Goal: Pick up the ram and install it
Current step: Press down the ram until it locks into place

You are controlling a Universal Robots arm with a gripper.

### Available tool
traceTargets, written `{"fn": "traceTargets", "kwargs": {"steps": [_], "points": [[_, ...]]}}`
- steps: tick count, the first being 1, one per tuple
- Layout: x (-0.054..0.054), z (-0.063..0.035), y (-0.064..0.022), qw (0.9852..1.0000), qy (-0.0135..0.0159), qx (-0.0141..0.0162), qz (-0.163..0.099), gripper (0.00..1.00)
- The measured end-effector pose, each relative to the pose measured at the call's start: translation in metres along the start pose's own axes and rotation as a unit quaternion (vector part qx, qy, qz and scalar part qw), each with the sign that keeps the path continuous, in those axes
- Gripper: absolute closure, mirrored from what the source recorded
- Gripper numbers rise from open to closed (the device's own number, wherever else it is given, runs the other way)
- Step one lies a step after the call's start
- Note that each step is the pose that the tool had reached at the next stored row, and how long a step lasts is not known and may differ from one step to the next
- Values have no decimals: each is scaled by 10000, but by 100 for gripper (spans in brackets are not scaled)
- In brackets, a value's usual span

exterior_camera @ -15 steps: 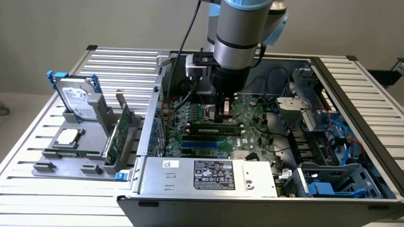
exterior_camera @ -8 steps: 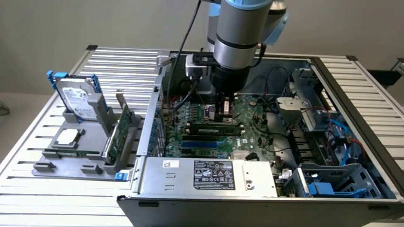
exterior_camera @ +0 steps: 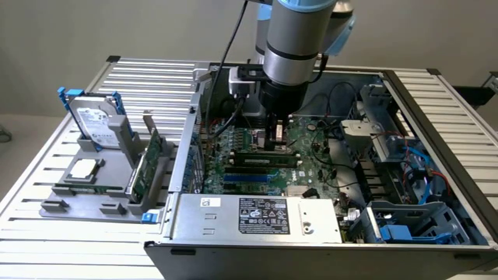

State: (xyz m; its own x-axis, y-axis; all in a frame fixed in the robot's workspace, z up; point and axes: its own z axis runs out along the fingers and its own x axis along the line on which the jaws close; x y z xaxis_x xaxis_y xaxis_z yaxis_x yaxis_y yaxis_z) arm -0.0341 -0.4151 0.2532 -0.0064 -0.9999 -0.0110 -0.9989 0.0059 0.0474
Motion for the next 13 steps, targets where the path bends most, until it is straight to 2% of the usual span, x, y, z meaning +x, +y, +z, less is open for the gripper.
{"fn": "traceTargets", "kwargs": {"steps": [4, 7, 13], "points": [[0, 0, 12, 10000, 1, 0, -1, 89], [1, 7, 80, 10000, 0, 0, -1, 89], [2, 70, 146, 10000, 0, 0, -1, 89]]}}
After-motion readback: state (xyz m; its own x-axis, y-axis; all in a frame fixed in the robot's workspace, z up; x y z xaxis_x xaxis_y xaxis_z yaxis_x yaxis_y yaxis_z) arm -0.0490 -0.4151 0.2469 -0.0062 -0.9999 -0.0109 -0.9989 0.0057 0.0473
